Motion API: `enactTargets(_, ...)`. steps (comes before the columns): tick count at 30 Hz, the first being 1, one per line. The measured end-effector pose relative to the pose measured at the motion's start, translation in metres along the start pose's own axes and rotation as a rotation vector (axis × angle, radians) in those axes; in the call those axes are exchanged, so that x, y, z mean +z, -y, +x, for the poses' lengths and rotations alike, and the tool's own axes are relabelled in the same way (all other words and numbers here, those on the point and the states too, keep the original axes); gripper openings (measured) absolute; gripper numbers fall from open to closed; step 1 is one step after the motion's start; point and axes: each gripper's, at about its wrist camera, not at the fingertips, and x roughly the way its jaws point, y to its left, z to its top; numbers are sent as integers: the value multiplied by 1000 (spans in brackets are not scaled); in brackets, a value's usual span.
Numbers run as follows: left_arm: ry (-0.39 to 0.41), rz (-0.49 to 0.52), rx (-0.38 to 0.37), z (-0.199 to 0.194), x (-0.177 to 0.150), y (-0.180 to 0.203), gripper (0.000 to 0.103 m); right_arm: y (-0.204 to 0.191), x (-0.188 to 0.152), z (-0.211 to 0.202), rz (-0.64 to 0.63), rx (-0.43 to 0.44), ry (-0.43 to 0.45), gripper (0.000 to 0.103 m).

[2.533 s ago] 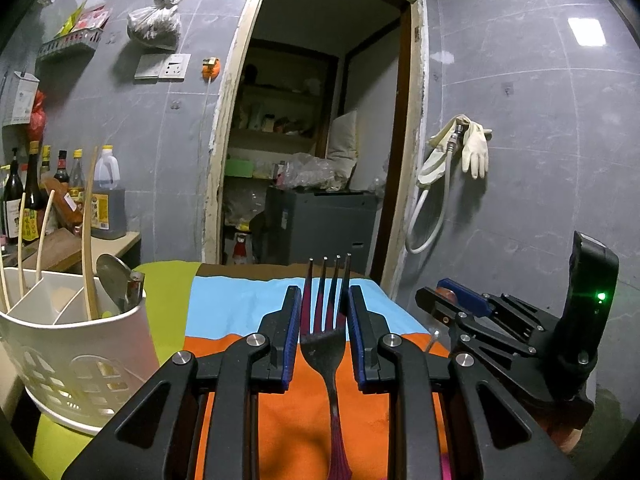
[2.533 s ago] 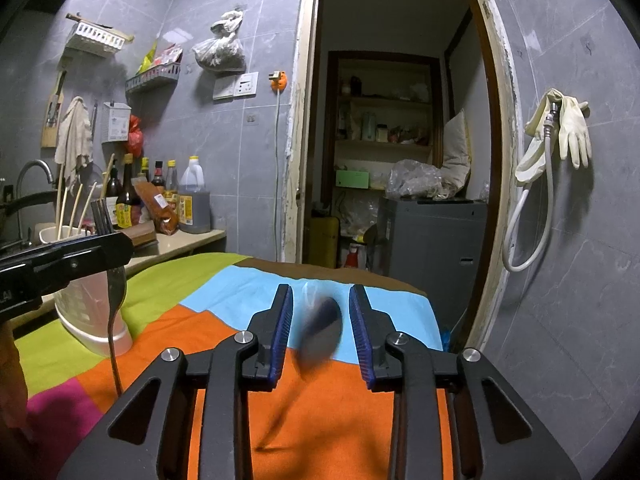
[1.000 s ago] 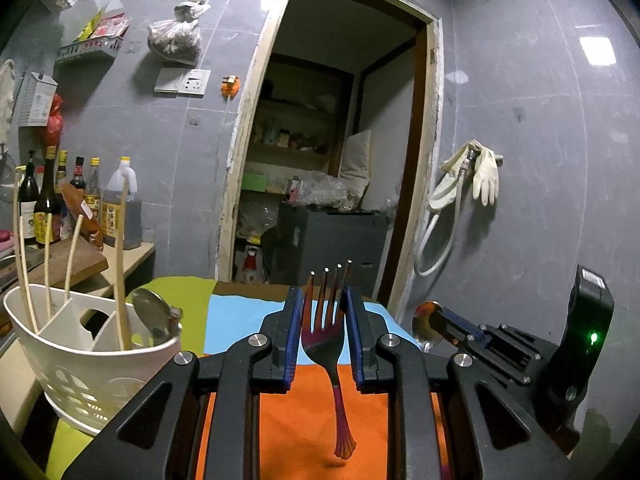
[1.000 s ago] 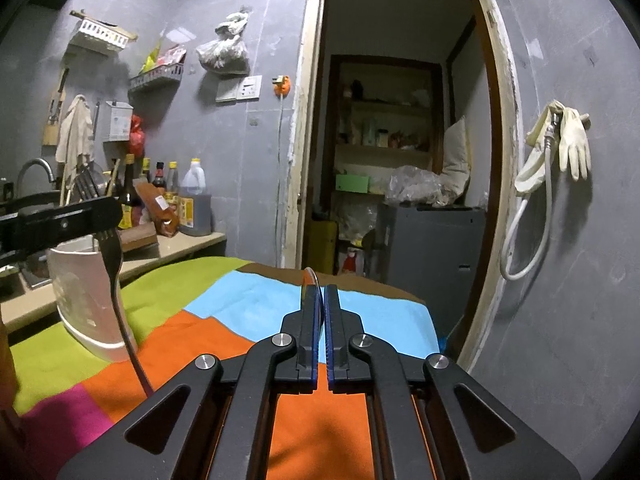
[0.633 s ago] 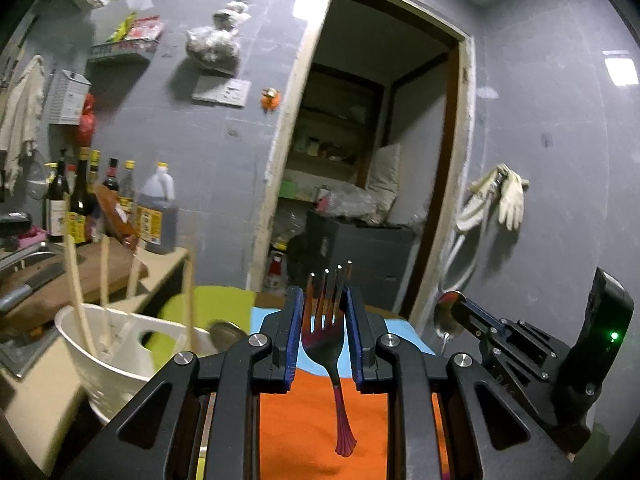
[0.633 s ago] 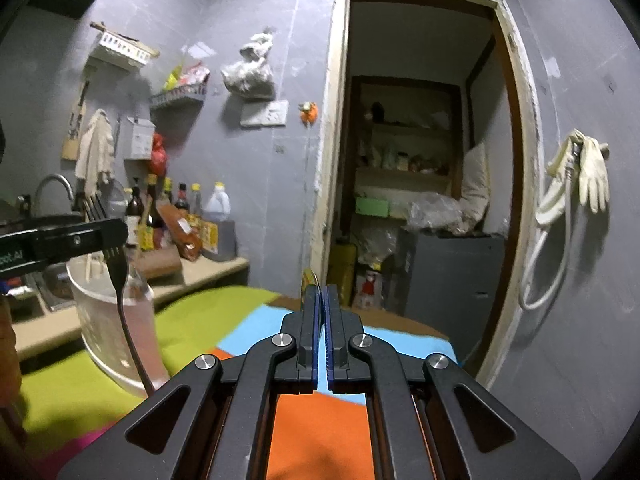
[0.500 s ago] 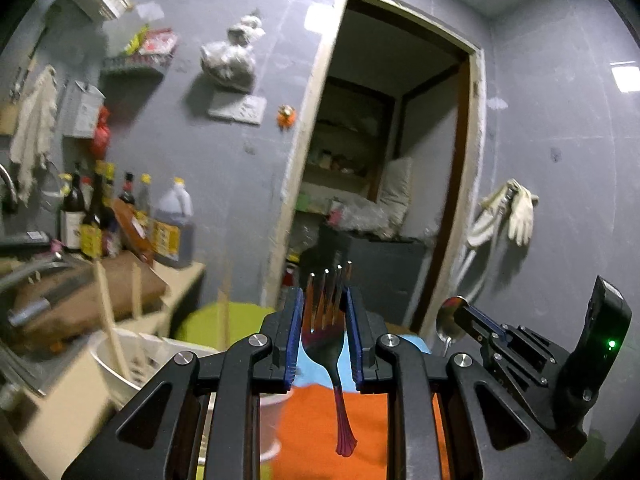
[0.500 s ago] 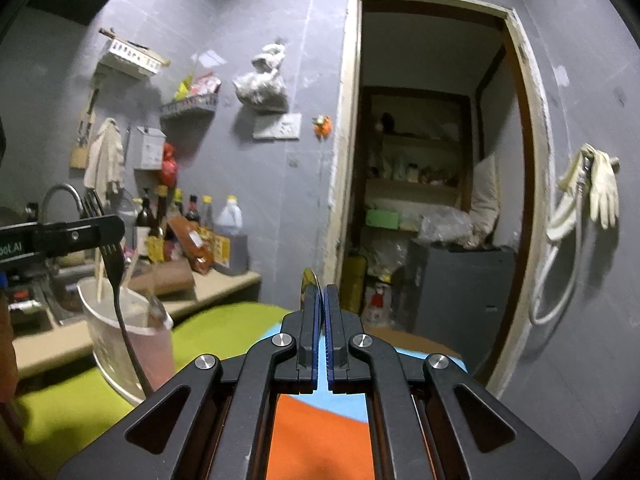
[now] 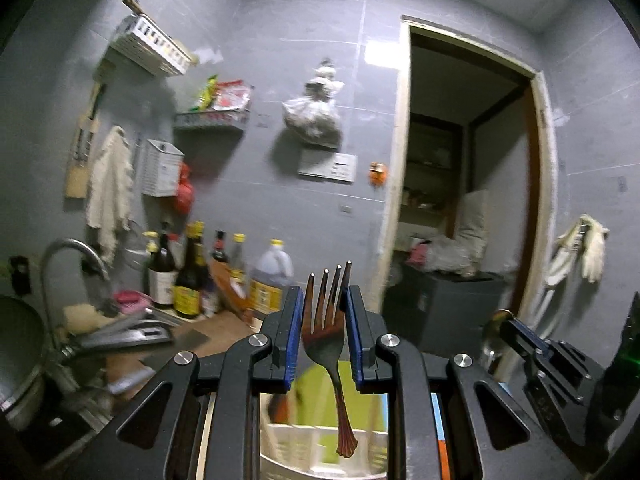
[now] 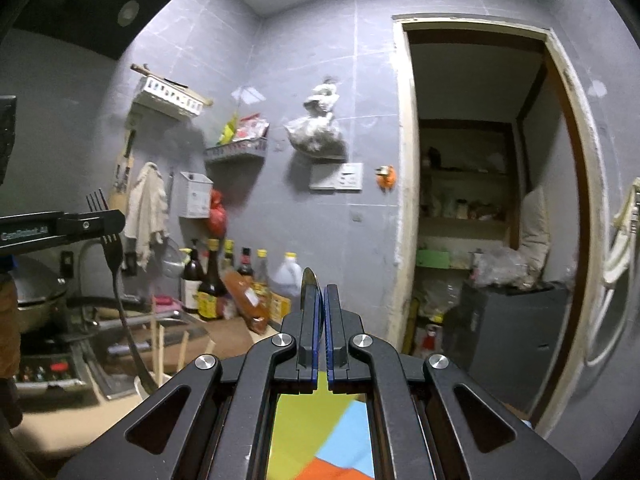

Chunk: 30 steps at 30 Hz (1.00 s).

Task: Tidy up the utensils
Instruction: 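Carry the fork and spoon over the white caddy with both tools, then lower the fork and spoon into the white caddy and open both tools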

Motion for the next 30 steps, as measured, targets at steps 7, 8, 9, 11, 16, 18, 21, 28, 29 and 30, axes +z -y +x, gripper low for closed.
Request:
enactTargets(7, -34, 60, 99, 25, -25, -14, 18, -28, -10, 29, -29, 24, -33, 1)
enactTargets(8, -42, 62, 103, 28, -28, -15, 18, -32, -14, 32, -38, 23, -39, 1)
enactTargets(9, -52, 62, 107, 32, -33, -16, 18, -34, -17, 34, -45, 22, -44, 1)
enactTargets(11, -69, 67, 115, 39, -41, -16, 18, -39, -25, 38, -59, 17, -56, 1)
enactTargets(16, -101, 108, 125, 54, -58, -11, 18, -48, -45, 46, -106, -7, -83, 1)
enactTargets(18, -129, 112, 121, 61, -65, -9, 18, -51, -52, 48, -116, -8, -96, 1)
enactTargets(21, -168, 96, 106, 69, -72, -11, 18, -52, -59, 50, -114, -9, -119, 1)
enactTargets(28, -245, -14, 13, 76, -77, -23, 19, -41, -72, 56, -32, 27, -194, 4)
enactTargets(29, -251, -28, 5, 75, -77, -24, 21, -38, -73, 55, -8, 41, -200, 4)
enactTargets(30, -256, -40, -2, 74, -78, -25, 23, -35, -74, 55, 17, 55, -207, 4)
